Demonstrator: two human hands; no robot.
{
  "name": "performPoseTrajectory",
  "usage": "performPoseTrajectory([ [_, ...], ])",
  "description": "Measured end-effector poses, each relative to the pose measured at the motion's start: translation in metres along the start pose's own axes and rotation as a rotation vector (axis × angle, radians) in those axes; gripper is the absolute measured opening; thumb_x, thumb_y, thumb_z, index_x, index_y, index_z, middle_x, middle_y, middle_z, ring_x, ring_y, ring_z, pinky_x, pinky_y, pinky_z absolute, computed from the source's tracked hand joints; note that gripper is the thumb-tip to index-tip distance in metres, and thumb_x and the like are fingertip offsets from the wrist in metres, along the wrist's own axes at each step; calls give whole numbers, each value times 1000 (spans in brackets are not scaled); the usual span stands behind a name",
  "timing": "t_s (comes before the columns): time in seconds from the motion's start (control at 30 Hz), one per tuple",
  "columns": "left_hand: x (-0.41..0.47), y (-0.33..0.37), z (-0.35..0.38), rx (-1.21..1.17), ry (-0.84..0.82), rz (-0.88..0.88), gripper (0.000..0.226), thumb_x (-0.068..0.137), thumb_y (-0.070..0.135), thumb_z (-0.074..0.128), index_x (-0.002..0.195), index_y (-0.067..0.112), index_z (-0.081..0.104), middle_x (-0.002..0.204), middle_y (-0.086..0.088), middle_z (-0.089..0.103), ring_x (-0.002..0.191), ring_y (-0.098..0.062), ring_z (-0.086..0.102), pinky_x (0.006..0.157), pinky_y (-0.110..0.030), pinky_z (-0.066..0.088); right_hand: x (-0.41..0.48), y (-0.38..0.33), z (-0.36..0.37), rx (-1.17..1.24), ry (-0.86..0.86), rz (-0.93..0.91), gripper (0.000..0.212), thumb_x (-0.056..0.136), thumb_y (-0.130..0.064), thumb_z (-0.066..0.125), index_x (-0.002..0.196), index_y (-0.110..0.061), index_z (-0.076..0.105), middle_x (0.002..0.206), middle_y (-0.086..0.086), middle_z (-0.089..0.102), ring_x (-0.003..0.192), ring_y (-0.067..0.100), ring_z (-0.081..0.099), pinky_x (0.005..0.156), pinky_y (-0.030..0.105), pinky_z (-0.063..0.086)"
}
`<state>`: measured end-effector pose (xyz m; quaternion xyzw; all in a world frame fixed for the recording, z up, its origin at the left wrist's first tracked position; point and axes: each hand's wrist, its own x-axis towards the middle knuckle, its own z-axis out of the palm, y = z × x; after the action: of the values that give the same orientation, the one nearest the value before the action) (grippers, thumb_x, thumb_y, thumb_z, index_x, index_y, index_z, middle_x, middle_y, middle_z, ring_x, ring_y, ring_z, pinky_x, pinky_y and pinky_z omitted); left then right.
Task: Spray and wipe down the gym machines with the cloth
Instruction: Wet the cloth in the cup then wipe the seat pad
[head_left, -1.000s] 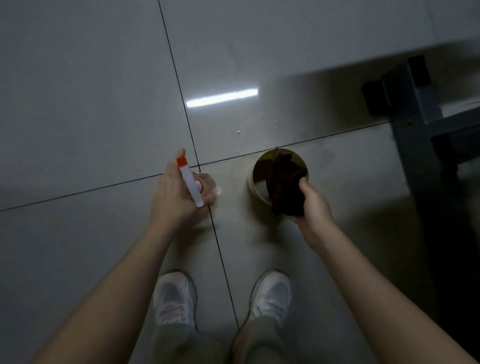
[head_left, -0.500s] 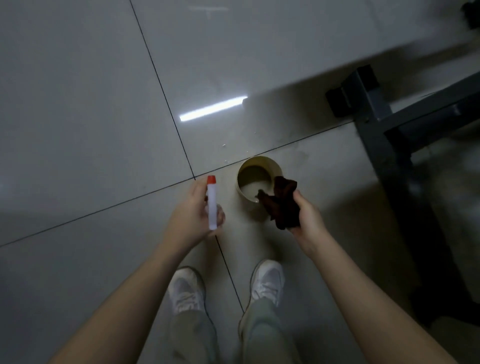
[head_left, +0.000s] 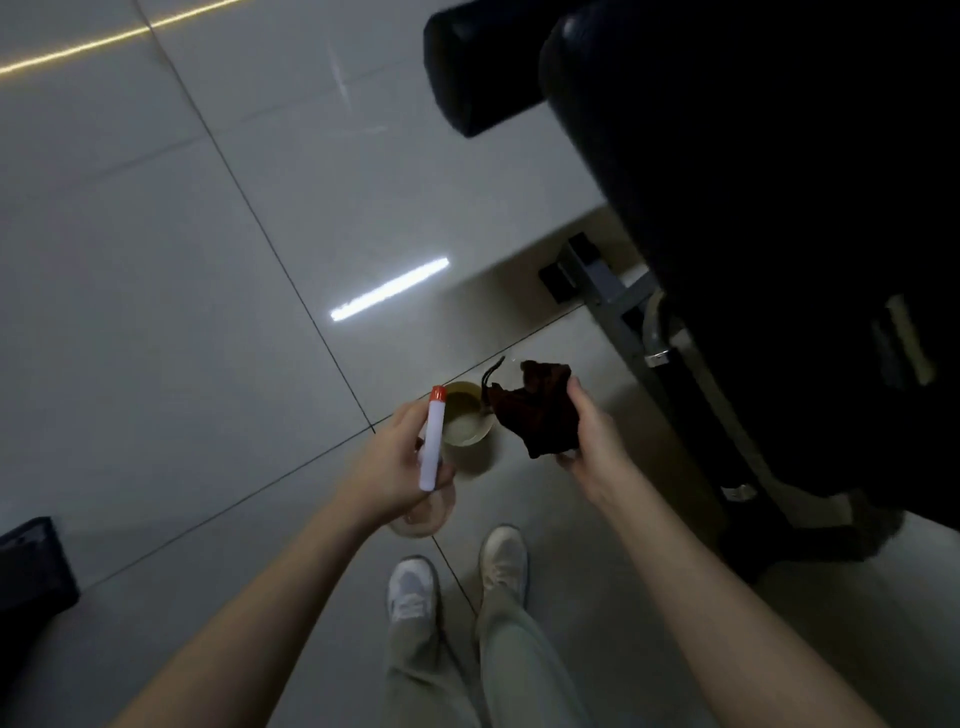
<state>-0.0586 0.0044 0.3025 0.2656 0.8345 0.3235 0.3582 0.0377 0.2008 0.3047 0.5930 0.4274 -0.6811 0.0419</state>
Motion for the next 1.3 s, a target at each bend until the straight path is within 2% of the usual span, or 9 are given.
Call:
performPoseTrajectory([
  [0.2, -29, 88, -39, 36, -62, 119, 60, 76, 39, 70, 128, 21, 48, 115, 9, 50, 99, -15, 53, 84, -31, 52, -95, -50, -33, 68, 18, -129, 44, 97, -42, 43, 128, -14, 55, 111, 4, 64, 100, 14, 61, 97, 33, 45],
  [0.37, -44, 153, -60, 130, -146, 207, 64, 69, 53, 60, 122, 19, 50, 117, 3, 54, 98, -17, 54, 82, -39, 53, -157, -74, -59, 189, 94, -191, 42, 97, -38, 44, 130, -13, 54, 121, 8, 62, 109, 18, 59, 97, 32, 44],
  [0.5, -55, 207, -76, 182, -175, 307, 64, 76, 37, 70, 132, 20, 45, 117, 8, 51, 95, -11, 53, 83, -33, 52, -203, -91, -83, 303, 160, -241, 44, 96, -40, 45, 131, -15, 52, 121, 8, 62, 108, 19, 58, 99, 37, 43],
  [0.63, -67, 264, -82, 214, -236, 388, 64, 80, 30, 71, 136, 20, 42, 117, 11, 45, 93, -8, 51, 75, -17, 42, -247, -111, -113, 440, 239, -296, 43, 96, -36, 46, 133, -15, 50, 119, 6, 62, 106, 19, 59, 98, 39, 45],
  [0.73, -73, 306, -79, 235, -281, 445, 66, 80, 26, 71, 138, 21, 40, 124, 9, 48, 93, -9, 53, 80, -21, 47, -274, -125, -142, 513, 277, -311, 37, 97, -34, 47, 129, -18, 53, 105, 2, 64, 96, 17, 61, 89, 38, 48],
  [0.9, -74, 370, -58, 214, -349, 492, 60, 80, 17, 70, 134, 19, 44, 119, 7, 49, 93, -8, 53, 75, -17, 44, -306, -142, -200, 612, 388, -338, 30, 96, -33, 50, 120, -19, 59, 108, 1, 65, 95, 14, 62, 87, 36, 49],
  [1.03, -74, 407, -33, 203, -395, 543, 61, 77, 14, 71, 133, 21, 47, 121, 10, 49, 100, -10, 54, 78, -17, 45, -332, -145, -250, 546, 500, -385, 32, 92, -38, 55, 115, -18, 62, 114, 3, 65, 105, 19, 61, 95, 39, 47],
  [1.17, -75, 454, -6, 202, -436, 593, 55, 73, 13, 72, 125, 19, 53, 116, 7, 53, 102, -7, 54, 85, -24, 48, -365, -152, -304, 418, 673, -474, 43, 94, -34, 53, 130, -10, 53, 123, 1, 58, 110, 15, 54, 86, 26, 41],
  [1.3, -72, 496, 20, 199, -471, 612, 44, 66, 20, 69, 108, 20, 57, 103, 7, 58, 92, -8, 59, 78, -35, 55, -390, -157, -353, 301, 809, -531, 48, 94, -35, 52, 137, -14, 44, 132, 3, 51, 108, 10, 47, 85, 25, 37],
])
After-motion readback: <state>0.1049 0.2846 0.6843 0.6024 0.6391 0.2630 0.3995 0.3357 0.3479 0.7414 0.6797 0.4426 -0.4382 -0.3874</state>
